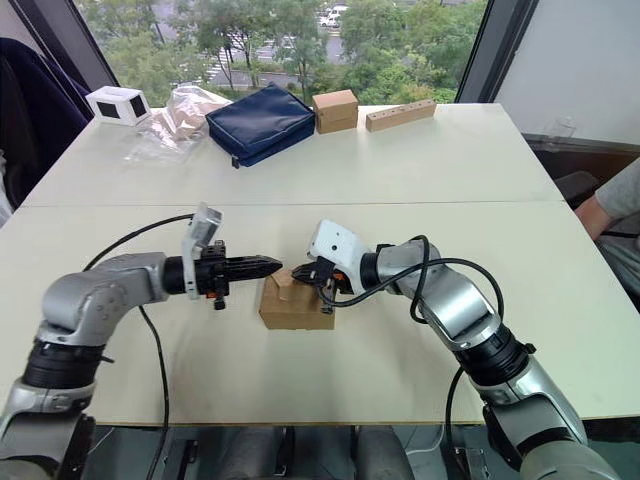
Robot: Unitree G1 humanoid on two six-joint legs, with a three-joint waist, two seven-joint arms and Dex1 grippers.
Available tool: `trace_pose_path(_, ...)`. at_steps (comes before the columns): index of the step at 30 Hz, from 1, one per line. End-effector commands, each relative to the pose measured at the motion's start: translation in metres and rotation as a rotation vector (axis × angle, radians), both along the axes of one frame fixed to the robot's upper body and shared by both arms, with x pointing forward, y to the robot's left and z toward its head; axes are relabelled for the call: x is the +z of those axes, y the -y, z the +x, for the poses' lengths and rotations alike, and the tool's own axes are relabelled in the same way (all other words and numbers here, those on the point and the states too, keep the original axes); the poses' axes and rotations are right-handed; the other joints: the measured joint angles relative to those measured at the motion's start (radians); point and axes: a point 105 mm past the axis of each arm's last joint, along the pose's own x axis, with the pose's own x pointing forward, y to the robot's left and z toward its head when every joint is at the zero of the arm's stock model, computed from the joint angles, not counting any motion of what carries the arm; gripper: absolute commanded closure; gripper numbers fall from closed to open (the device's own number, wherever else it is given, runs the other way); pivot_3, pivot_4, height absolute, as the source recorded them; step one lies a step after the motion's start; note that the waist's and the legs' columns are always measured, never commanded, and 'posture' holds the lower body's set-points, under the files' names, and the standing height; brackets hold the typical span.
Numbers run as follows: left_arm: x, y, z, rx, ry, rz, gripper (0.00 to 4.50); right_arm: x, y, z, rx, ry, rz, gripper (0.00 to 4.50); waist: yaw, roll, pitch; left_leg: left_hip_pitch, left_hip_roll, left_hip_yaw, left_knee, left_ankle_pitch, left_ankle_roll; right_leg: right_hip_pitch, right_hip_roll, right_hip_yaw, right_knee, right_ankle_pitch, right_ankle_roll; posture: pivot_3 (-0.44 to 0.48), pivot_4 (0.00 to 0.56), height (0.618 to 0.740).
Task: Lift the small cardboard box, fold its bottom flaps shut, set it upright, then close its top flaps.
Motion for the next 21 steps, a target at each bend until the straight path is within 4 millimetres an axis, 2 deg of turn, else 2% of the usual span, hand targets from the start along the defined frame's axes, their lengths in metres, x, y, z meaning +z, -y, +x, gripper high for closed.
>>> trace_pose_path(1, 0.006, 0.006, 0.004, -0.003, 0.048, -0.008, 4.45, 0.024, 0.000, -0.004, 0.008, 0.068, 0.093, 4.50, 0.001, 0.000, 0.000, 0.000, 0.000, 0.000, 0.000, 0.000, 0.000, 0.000, 0.000, 0.000, 0.000, 0.000, 0.000, 0.000, 0.150, 0.740)
trace_pose_path(8, 0.003, 0.009, 0.001, -0.009, 0.037, -0.017, 4.45, 0.040, 0.006, -0.029, 0.048, 0.058, 0.176, 4.50, 0.003, 0.000, 0.000, 0.000, 0.000, 0.000, 0.000, 0.000, 0.000, 0.000, 0.000, 0.000, 0.000, 0.000, 0.000, 0.000, 0.150, 0.740)
trace_pose_path(12, 0.003, 0.008, 0.001, -0.004, 0.031, -0.023, 4.45, 0.029, 0.004, -0.047, 0.097, 0.043, 0.131, 4.50, 0.003, 0.000, 0.000, 0.000, 0.000, 0.000, 0.000, 0.000, 0.000, 0.000, 0.000, 0.000, 0.000, 0.000, 0.000, 0.000, 0.150, 0.740)
trace_pose_path(18, 0.004, 0.009, 0.000, -0.007, 0.027, -0.027, 4.45, 0.019, 0.005, -0.048, 0.090, 0.039, 0.080, 4.50, 0.003, 0.000, 0.000, 0.000, 0.000, 0.000, 0.000, 0.000, 0.000, 0.001, 0.000, 0.000, 0.000, 0.000, 0.000, 0.000, 0.150, 0.740)
trace_pose_path(21, 0.007, 0.008, 0.002, -0.003, 0.031, -0.032, 4.45, 0.010, 0.004, -0.042, 0.075, 0.043, 0.045, 4.50, 0.003, 0.000, 0.000, 0.000, 0.000, 0.000, 0.000, 0.000, 0.000, 0.001, 0.000, 0.000, 0.000, 0.000, 0.000, 0.000, 0.150, 0.740)
